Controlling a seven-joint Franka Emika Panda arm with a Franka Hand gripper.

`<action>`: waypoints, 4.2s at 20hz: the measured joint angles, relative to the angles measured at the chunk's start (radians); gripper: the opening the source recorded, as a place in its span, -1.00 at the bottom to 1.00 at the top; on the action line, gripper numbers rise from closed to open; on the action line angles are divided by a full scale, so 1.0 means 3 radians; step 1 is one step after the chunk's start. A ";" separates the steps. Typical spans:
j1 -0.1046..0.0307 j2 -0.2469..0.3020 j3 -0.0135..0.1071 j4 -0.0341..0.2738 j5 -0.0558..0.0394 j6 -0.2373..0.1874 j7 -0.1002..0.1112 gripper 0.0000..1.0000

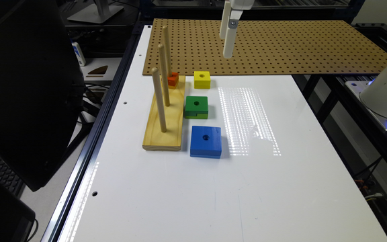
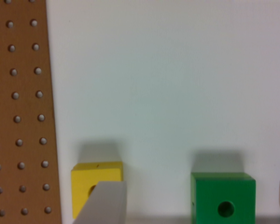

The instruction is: Pick up yellow block.

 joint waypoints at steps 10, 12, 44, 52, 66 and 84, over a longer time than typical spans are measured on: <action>-0.0154 0.0250 -0.0005 0.0249 -0.0003 0.0000 -0.0153 1.00; -0.0192 0.0269 -0.0006 0.0270 -0.0003 0.0000 -0.0191 1.00; -0.0480 0.0628 -0.0011 0.0306 -0.0006 0.0275 -0.0472 1.00; -0.0481 0.0892 -0.0011 0.0312 -0.0007 0.0484 -0.0473 1.00; -0.0481 0.1013 -0.0008 0.0325 -0.0007 0.0612 -0.0474 1.00; -0.0480 0.1194 0.0001 0.0359 -0.0007 0.0768 -0.0474 1.00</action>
